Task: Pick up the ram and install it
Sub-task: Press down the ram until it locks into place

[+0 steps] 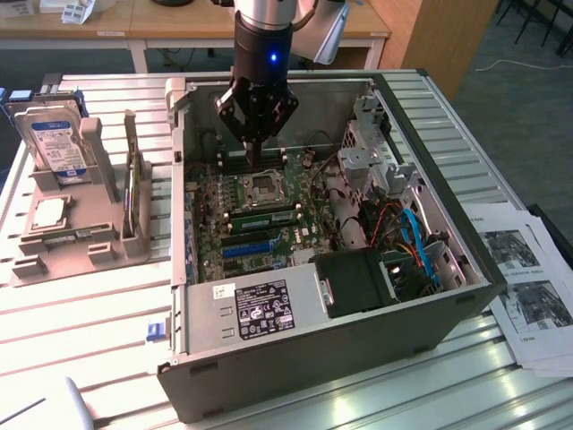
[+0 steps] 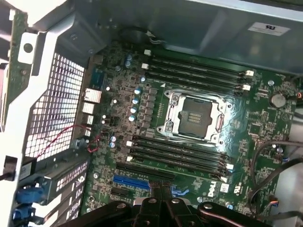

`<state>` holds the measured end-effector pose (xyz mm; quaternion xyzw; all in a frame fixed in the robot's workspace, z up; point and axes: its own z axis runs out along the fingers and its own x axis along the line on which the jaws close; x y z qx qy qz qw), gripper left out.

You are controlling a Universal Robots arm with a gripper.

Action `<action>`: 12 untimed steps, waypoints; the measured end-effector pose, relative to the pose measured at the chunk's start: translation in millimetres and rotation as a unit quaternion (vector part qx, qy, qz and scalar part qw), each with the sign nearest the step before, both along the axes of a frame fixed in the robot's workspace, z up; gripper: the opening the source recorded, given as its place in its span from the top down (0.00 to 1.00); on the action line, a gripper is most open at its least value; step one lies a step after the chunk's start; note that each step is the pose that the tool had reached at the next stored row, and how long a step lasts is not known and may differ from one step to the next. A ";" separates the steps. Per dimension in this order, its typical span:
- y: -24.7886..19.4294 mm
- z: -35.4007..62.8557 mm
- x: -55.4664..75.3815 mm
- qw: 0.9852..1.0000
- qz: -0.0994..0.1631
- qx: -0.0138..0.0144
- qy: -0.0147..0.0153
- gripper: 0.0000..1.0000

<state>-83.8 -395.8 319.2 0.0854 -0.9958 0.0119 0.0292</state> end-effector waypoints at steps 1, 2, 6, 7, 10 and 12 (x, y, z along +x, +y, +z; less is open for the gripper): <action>0.0 0.0 0.0 1.000 -0.007 0.000 0.000 0.90; 0.0 0.0 0.0 1.000 -0.015 0.000 0.000 0.90; 0.0 0.0 0.0 0.999 -0.041 0.000 0.000 0.90; 0.0 0.0 0.0 0.999 -0.044 0.000 0.000 0.90; 0.0 0.0 -0.3 0.999 -0.044 0.001 0.000 0.90; 0.0 0.0 -0.3 0.999 -0.044 0.001 -0.001 0.90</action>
